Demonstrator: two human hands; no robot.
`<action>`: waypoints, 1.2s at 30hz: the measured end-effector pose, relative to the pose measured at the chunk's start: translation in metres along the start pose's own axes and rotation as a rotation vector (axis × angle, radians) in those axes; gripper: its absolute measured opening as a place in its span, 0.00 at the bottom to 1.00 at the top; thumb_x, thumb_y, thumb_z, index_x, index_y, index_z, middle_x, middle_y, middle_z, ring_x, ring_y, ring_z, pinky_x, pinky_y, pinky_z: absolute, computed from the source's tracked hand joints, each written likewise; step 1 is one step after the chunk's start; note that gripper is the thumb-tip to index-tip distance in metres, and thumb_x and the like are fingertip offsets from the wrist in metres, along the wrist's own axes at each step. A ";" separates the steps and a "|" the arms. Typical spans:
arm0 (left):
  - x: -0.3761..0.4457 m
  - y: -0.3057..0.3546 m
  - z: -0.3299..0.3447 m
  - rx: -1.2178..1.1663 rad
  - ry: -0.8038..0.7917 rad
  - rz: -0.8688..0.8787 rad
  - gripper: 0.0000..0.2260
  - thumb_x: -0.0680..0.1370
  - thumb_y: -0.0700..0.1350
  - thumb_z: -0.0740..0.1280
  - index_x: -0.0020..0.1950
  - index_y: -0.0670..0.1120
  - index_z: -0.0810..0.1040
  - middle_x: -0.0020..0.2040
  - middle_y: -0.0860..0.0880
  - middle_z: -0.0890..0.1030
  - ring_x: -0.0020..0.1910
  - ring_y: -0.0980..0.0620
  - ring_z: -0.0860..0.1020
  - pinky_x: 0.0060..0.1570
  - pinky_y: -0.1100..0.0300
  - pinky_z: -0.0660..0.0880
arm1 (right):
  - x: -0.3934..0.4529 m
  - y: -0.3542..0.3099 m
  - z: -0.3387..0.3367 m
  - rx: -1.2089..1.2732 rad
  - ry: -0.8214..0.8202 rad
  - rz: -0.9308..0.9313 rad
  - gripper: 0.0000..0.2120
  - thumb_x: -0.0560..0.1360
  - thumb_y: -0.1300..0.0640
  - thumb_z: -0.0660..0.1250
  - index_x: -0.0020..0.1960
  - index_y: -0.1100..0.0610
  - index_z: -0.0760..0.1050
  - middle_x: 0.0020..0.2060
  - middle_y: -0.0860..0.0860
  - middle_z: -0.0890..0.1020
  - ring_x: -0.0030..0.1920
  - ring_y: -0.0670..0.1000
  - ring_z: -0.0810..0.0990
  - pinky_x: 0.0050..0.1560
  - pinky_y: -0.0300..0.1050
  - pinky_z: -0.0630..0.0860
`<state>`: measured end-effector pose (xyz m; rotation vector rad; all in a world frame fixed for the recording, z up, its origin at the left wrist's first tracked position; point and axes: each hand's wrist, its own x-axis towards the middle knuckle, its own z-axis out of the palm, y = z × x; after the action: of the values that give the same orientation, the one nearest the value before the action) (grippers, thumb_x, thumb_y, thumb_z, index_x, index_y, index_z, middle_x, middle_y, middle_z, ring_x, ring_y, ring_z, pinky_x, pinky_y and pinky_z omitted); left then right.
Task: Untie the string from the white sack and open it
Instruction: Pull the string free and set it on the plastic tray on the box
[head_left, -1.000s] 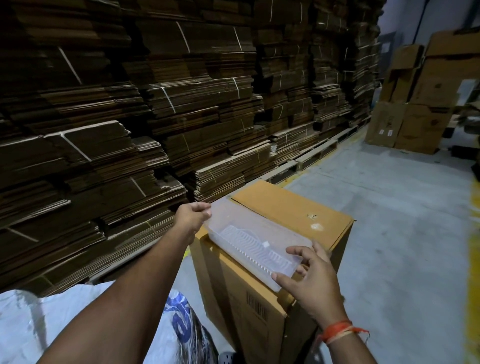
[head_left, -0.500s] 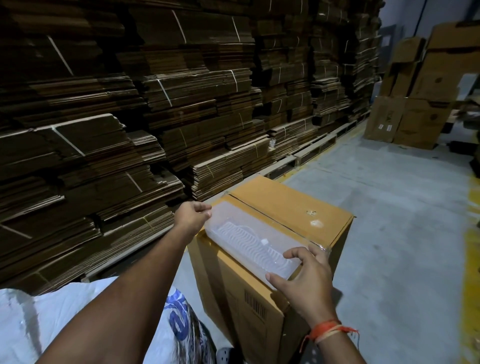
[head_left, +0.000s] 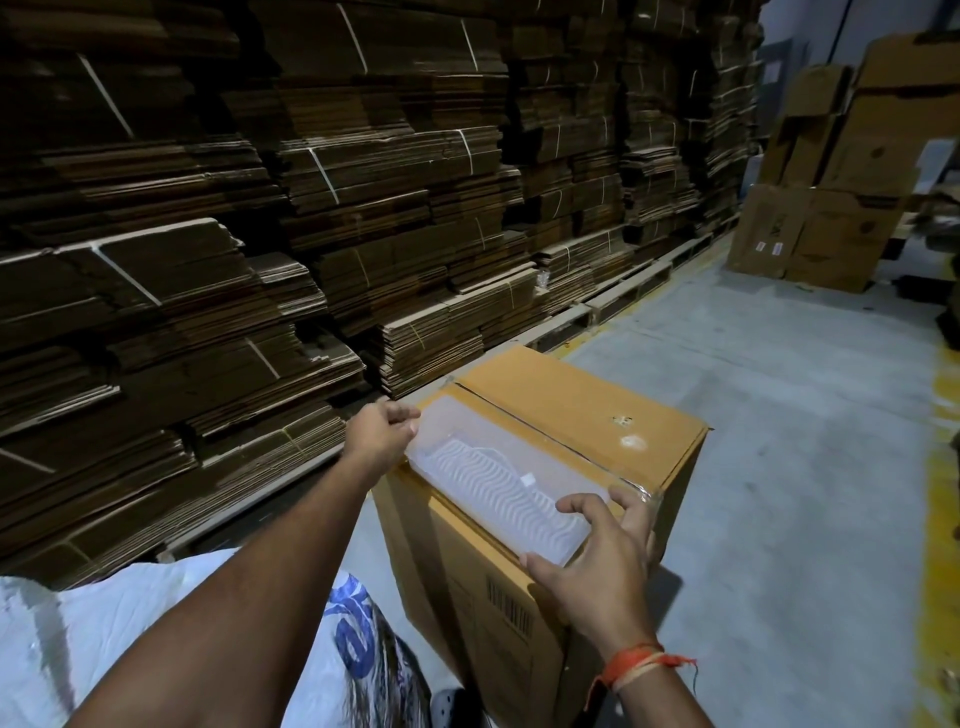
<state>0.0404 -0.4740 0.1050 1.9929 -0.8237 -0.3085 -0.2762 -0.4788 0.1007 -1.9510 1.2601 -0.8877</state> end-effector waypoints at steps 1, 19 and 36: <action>0.000 -0.001 0.000 -0.007 -0.006 -0.002 0.12 0.80 0.39 0.72 0.63 0.45 0.85 0.64 0.46 0.85 0.64 0.51 0.81 0.69 0.49 0.77 | -0.001 0.000 0.001 -0.001 0.001 -0.004 0.27 0.60 0.51 0.86 0.52 0.43 0.76 0.72 0.49 0.60 0.74 0.54 0.62 0.71 0.48 0.70; 0.009 0.003 0.009 -0.056 -0.067 -0.009 0.11 0.80 0.38 0.72 0.61 0.46 0.85 0.58 0.53 0.82 0.61 0.54 0.79 0.65 0.52 0.78 | 0.007 0.007 -0.008 0.038 -0.070 0.104 0.39 0.64 0.46 0.83 0.71 0.48 0.73 0.74 0.48 0.63 0.73 0.52 0.67 0.69 0.52 0.75; 0.038 0.016 0.024 -0.070 -0.089 -0.094 0.08 0.79 0.41 0.74 0.48 0.54 0.89 0.55 0.52 0.87 0.61 0.49 0.82 0.67 0.45 0.78 | 0.043 0.016 -0.006 0.697 0.115 0.341 0.05 0.77 0.64 0.72 0.49 0.54 0.84 0.43 0.41 0.82 0.42 0.39 0.78 0.32 0.27 0.72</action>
<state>0.0493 -0.5206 0.1095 1.9667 -0.7656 -0.4776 -0.2755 -0.5248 0.0996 -1.1187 1.0996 -1.0842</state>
